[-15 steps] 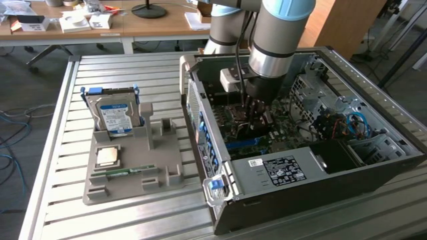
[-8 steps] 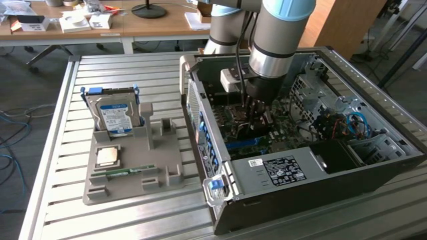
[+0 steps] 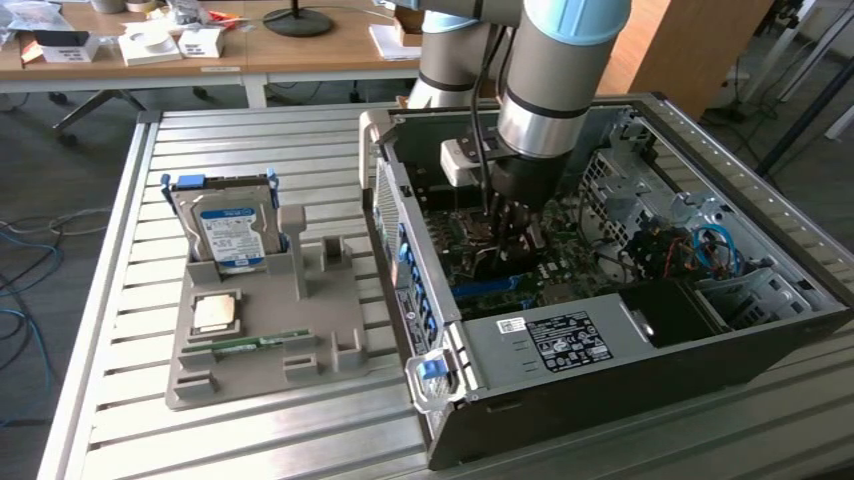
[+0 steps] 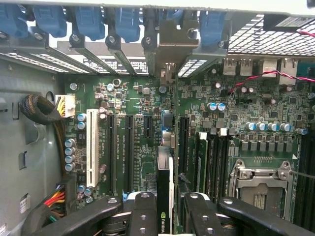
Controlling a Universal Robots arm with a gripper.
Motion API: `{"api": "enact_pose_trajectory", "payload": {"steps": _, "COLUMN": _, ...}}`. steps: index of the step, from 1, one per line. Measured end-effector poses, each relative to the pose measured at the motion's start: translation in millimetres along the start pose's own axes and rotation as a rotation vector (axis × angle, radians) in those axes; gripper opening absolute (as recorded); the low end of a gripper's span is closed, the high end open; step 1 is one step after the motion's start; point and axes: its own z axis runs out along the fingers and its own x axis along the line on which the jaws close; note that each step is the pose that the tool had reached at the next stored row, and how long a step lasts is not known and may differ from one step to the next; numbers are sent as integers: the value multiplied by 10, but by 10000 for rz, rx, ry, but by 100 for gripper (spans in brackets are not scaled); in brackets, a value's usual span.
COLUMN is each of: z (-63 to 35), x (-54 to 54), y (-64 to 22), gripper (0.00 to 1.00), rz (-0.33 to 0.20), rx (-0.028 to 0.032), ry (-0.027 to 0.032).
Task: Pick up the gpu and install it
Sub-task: 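Insert the gpu into the slot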
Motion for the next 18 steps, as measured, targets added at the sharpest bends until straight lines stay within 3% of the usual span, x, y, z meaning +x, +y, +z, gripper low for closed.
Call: {"api": "enact_pose_trajectory", "payload": {"steps": 18, "z": 7, "x": 2, "y": 0, "gripper": 26, "rz": 203, "rx": 2, "ry": 3}}
